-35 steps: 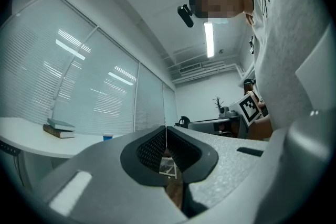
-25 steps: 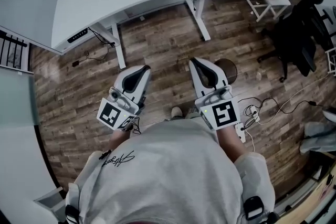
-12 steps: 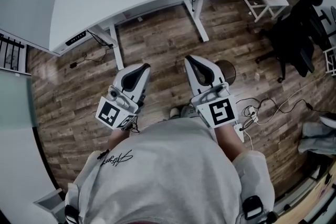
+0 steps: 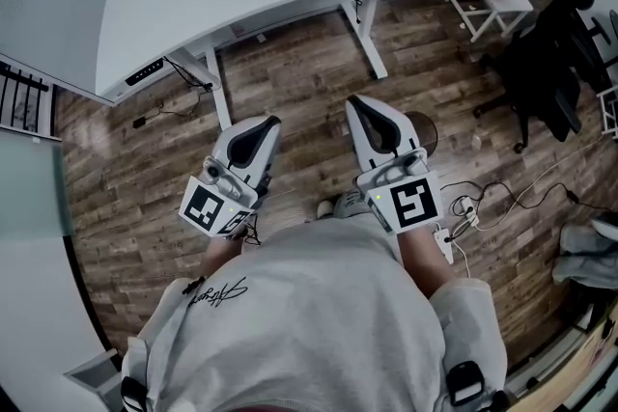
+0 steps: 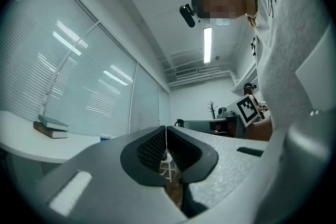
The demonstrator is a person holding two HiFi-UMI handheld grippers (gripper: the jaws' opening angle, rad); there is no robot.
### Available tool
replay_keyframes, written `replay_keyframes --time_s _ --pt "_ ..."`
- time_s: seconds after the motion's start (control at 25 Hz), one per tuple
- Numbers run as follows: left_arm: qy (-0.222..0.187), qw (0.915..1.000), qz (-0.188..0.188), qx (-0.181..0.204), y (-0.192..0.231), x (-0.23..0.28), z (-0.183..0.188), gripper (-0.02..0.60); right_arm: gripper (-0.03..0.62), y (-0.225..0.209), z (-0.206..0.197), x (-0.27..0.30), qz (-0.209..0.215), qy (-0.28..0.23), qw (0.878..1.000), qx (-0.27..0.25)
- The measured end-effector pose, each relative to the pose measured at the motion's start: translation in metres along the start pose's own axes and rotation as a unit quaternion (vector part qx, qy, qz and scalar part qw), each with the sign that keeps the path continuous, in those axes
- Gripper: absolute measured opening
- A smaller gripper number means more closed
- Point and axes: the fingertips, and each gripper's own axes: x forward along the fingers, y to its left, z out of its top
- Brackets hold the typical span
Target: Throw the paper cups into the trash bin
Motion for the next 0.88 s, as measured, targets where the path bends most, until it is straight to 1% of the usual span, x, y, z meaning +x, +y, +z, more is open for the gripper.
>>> replay_keyframes --time_s 0.24,0.52,0.88 --pt "0.004 1.0 0.003 -0.007 -0.001 -0.005 -0.004 0.009 0.009 -0.001 -0.003 -0.006 -0.005 0.008 1.0 0.003" --pt "0.001 1.0 0.003 -0.008 0.009 0.002 -0.006 0.008 0.009 -0.003 -0.005 0.004 0.002 0.008 1.0 0.007" --pt "-0.002 0.9999 0.011 0.009 0.028 0.022 -0.003 0.008 0.009 -0.018 -0.011 0.023 0.017 0.017 1.0 0.014"
